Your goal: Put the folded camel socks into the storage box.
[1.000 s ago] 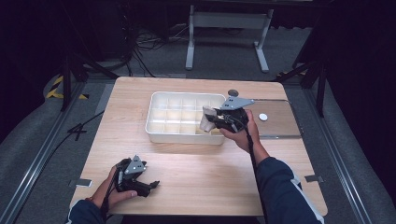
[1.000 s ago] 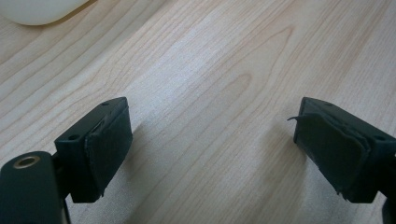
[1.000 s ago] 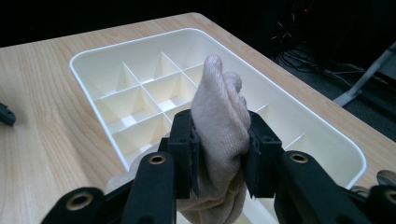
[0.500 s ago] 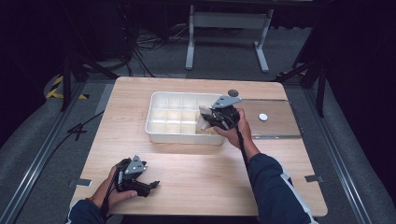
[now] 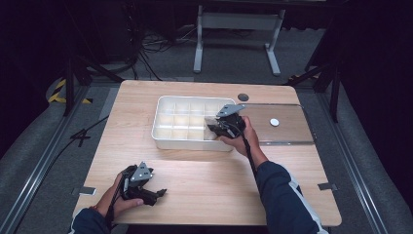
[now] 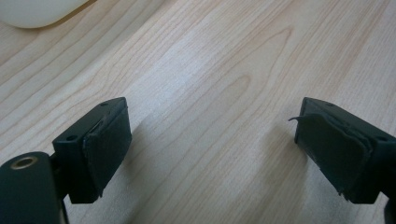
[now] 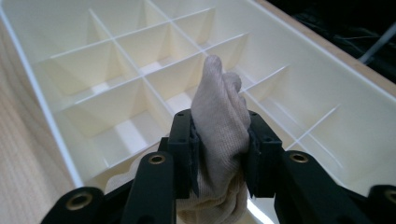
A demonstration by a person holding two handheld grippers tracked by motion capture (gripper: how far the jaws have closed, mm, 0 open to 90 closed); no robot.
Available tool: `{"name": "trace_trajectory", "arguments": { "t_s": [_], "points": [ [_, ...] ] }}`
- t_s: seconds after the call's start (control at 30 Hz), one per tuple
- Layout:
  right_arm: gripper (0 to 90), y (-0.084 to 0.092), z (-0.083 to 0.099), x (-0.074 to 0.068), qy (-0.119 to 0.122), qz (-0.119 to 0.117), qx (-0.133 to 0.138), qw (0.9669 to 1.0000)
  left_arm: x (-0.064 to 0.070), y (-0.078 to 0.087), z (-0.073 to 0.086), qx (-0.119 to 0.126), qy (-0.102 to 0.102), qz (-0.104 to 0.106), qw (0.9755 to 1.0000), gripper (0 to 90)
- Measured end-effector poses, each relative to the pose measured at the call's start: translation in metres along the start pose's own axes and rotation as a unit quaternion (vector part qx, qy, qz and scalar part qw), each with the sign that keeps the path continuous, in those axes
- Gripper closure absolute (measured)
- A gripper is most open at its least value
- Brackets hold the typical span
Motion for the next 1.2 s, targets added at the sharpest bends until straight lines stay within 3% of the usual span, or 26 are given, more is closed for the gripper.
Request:
{"name": "trace_trajectory", "arguments": {
  "t_s": [0.27, 0.33, 0.47, 0.57, 0.67, 0.83, 0.87, 1.07, 1.2],
  "points": [
    [67.5, -0.006, 0.007, -0.005, -0.003, -0.018, -0.018, 0.9997, 0.0, -0.001, -0.001, 0.001, -0.002, 0.003, 1.0, 10.7],
    [67.1, -0.009, 0.012, -0.01, 0.001, -0.042, -0.039, 0.9983, 0.001, -0.002, -0.001, 0.001, -0.003, 0.006, 1.0, 10.6],
    [67.1, -0.009, 0.012, -0.011, 0.003, -0.044, -0.056, 0.9975, 0.001, -0.002, -0.002, 0.002, -0.001, 0.007, 1.0, 10.5],
    [67.6, -0.009, 0.016, -0.013, 0.01, -0.054, -0.087, 0.9946, 0.001, -0.002, -0.002, 0.002, -0.001, 0.007, 1.0, 10.5],
    [67.9, -0.01, 0.016, -0.014, 0.02, -0.054, -0.101, 0.9932, 0.001, -0.002, -0.002, 0.001, -0.003, 0.007, 1.0, 10.5],
    [65.0, -0.01, 0.014, -0.014, 0.013, -0.067, -0.128, 0.9894, 0.001, -0.002, -0.002, 0.001, -0.001, 0.006, 1.0, 10.5],
    [60.0, -0.008, 0.013, -0.012, 0.005, -0.065, -0.137, 0.9884, 0.001, -0.002, -0.002, 0.001, -0.001, 0.005, 1.0, 10.4],
    [56.3, -0.001, 0.01, -0.006, -0.024, -0.077, -0.129, 0.9884, 0.001, -0.002, -0.002, 0.0, -0.004, 0.005, 1.0, 10.5],
    [67.1, 0.003, 0.005, -0.006, -0.028, -0.092, -0.112, 0.9891, 0.001, -0.001, -0.002, -0.001, -0.003, 0.005, 1.0, 10.5]
  ]
}}
Point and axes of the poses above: each handheld gripper's, and its own axes: y roughly backward along the jaws, z roughly out of its underside, x roughly to its right, the point moved 10 cm from there along -y, roughly forward along the jaws, and after that the axes turned 4 degrees about -z, right-handed, at the moved point
